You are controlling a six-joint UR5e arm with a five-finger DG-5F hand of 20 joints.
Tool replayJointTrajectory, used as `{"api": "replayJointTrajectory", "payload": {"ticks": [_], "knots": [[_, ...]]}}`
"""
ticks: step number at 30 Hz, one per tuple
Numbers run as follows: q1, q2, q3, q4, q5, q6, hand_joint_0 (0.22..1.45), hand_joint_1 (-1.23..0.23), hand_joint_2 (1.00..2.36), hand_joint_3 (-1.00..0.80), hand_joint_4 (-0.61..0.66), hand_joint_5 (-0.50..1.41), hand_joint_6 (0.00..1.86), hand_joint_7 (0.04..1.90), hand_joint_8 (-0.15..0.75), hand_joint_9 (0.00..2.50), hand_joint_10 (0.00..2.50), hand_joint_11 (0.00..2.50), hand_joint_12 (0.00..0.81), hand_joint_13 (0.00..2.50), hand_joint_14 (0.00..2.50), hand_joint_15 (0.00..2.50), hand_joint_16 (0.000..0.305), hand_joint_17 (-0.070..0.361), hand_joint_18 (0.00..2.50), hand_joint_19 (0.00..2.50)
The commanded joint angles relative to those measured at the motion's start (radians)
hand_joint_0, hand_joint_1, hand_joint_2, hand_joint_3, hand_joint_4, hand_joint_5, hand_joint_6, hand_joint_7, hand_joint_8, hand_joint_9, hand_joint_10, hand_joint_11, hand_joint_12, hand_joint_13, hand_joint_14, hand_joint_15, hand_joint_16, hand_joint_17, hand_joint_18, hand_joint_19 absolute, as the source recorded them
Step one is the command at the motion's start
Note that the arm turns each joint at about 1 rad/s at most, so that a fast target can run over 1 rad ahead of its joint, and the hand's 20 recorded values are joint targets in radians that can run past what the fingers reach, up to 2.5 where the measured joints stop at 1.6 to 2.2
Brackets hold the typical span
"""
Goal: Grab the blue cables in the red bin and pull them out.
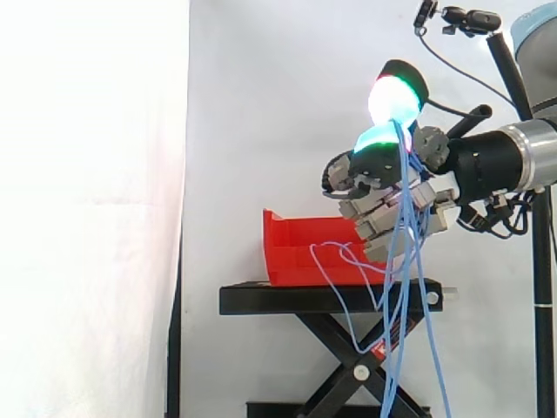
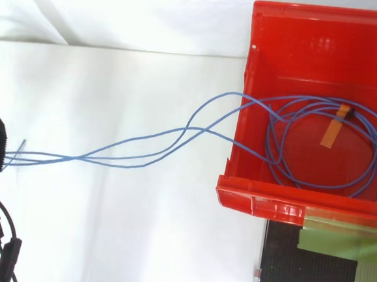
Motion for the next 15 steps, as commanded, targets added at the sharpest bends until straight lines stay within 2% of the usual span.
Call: {"api": "replayJointTrajectory", "payload": {"ticks": [1, 15], "knots": [[0.0, 0.0, 0.001, 0.0, 0.0, 0.0, 0.71, -0.74, 1.0, -1.0, 0.19, 0.74, 0.84, 0.53, 0.305, 0.73, 1.53, 1.05, 0.378, 0.78, 1.64, 0.95, 0.046, 0.104, 0.82, 1.19], [0.0, 0.0, 0.001, 0.0, 0.0, 0.0, 0.76, -0.9, 1.0, -1.0, 0.19, 0.75, 0.85, 0.54, 0.276, 0.76, 1.46, 1.09, 0.354, 0.82, 1.5, 1.03, 0.043, 0.097, 0.82, 1.2]]}}
